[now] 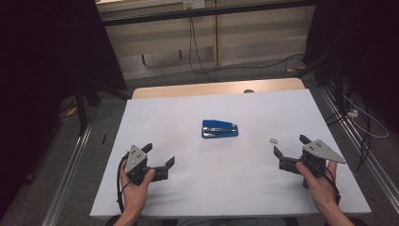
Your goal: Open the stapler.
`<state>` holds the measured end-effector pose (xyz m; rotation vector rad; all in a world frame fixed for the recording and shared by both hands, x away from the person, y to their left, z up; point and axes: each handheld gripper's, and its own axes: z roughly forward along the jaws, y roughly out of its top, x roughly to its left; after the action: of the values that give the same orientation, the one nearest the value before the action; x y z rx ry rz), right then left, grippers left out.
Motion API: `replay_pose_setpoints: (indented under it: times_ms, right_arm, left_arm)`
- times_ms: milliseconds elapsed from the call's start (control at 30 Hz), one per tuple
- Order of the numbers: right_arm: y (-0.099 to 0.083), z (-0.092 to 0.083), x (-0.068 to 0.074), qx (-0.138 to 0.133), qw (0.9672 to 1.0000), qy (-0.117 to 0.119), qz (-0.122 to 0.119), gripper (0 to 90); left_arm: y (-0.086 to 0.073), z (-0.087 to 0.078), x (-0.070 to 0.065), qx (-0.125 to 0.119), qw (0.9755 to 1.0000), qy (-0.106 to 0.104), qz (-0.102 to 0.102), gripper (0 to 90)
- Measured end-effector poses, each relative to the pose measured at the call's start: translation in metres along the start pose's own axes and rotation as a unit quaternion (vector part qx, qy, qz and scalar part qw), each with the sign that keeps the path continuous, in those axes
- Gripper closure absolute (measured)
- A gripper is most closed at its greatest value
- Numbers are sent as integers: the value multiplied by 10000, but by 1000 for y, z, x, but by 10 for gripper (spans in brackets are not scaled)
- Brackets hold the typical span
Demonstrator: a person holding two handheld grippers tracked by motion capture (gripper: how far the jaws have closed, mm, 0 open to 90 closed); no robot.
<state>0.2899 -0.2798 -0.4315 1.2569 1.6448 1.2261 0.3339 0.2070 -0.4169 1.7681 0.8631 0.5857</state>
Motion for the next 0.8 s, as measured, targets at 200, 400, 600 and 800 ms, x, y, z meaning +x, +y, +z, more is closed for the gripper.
replay_pose_setpoints:
  times_ms: [200,400,600,800]
  right_arm:
    - [0,-1,2,-18,10000,70,-5,8]
    - [-1,2,1,39,9999,90,61,1]
    - [-1,4,4,57,9998,169,68,2]
    - [-1,9,8,113,9995,288,69,2]
  left_arm:
    - [-1,2,1,100,9999,110,-34,32]
    - [0,4,0,109,9999,-5,-10,33]
    - [0,8,-1,127,9999,-55,22,33]
    - [0,13,0,154,9998,-98,26,33]
